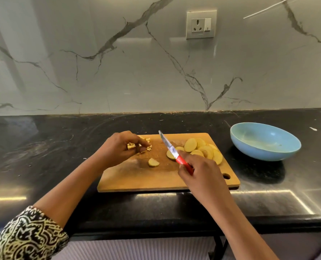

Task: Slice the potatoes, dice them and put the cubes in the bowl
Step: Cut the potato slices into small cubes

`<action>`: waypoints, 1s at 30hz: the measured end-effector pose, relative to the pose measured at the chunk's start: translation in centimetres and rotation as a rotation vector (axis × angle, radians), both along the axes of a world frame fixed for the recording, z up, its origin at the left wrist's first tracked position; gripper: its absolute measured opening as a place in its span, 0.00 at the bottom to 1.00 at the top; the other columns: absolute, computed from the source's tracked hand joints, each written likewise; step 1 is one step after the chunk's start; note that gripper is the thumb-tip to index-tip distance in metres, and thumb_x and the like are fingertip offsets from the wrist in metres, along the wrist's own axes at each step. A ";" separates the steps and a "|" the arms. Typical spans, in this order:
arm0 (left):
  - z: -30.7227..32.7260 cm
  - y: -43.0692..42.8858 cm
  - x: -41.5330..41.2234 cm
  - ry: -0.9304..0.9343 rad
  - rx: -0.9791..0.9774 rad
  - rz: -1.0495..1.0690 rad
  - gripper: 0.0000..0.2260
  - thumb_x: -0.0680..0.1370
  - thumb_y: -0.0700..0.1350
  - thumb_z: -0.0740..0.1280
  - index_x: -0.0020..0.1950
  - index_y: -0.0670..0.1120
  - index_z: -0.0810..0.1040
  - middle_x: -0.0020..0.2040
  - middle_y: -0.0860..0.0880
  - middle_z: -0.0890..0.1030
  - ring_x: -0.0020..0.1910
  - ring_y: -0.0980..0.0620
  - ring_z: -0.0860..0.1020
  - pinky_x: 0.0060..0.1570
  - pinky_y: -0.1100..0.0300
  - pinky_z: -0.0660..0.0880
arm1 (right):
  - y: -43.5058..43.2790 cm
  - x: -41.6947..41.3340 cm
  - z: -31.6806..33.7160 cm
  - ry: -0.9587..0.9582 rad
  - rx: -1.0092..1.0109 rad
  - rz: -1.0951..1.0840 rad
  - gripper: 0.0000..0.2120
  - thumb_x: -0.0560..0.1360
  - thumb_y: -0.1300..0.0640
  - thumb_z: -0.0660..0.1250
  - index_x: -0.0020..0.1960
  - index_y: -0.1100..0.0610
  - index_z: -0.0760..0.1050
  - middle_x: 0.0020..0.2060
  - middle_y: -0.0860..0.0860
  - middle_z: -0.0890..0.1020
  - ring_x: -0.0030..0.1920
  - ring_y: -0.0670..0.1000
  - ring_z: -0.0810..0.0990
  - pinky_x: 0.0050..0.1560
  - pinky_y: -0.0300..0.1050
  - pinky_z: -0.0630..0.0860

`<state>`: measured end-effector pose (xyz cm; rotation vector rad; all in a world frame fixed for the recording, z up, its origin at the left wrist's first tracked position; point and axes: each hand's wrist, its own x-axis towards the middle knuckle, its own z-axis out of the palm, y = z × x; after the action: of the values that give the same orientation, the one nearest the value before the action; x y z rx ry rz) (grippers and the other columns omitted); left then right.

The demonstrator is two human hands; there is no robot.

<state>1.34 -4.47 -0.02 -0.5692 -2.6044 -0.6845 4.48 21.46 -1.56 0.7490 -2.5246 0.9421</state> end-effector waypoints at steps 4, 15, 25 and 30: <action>-0.8 -0.2 0.3 0.084 -0.328 -0.086 0.13 0.75 0.59 0.63 0.53 0.58 0.82 0.50 0.59 0.82 0.49 0.58 0.78 0.40 0.61 0.78 | 0.1 0.4 0.9 -0.073 0.125 0.064 0.21 0.79 0.53 0.62 0.71 0.45 0.68 0.40 0.38 0.71 0.32 0.38 0.68 0.32 0.31 0.64; -0.3 0.4 1.2 0.097 -0.423 -0.189 0.20 0.79 0.62 0.52 0.52 0.59 0.83 0.47 0.63 0.82 0.46 0.62 0.77 0.32 0.68 0.74 | 0.9 -0.3 2.4 -0.164 0.279 0.165 0.18 0.78 0.51 0.63 0.67 0.42 0.72 0.36 0.37 0.73 0.30 0.40 0.69 0.29 0.32 0.64; -0.4 0.6 0.8 0.096 -0.473 -0.198 0.12 0.76 0.56 0.61 0.51 0.57 0.84 0.47 0.61 0.83 0.45 0.61 0.77 0.34 0.70 0.72 | 0.0 -1.7 4.3 -0.228 0.359 0.235 0.17 0.76 0.55 0.66 0.64 0.48 0.77 0.29 0.34 0.67 0.31 0.34 0.71 0.31 0.24 0.65; -0.2 0.8 0.7 0.061 -0.500 -0.197 0.15 0.76 0.57 0.59 0.50 0.56 0.84 0.47 0.61 0.82 0.44 0.62 0.76 0.35 0.77 0.62 | -0.9 -1.9 3.9 -0.151 0.428 0.244 0.17 0.76 0.55 0.66 0.65 0.50 0.77 0.54 0.44 0.82 0.32 0.40 0.67 0.28 0.30 0.60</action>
<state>2.03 -3.67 -0.23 -0.9847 -2.6837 -0.0537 2.59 20.55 2.37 1.1715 -2.8560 0.5425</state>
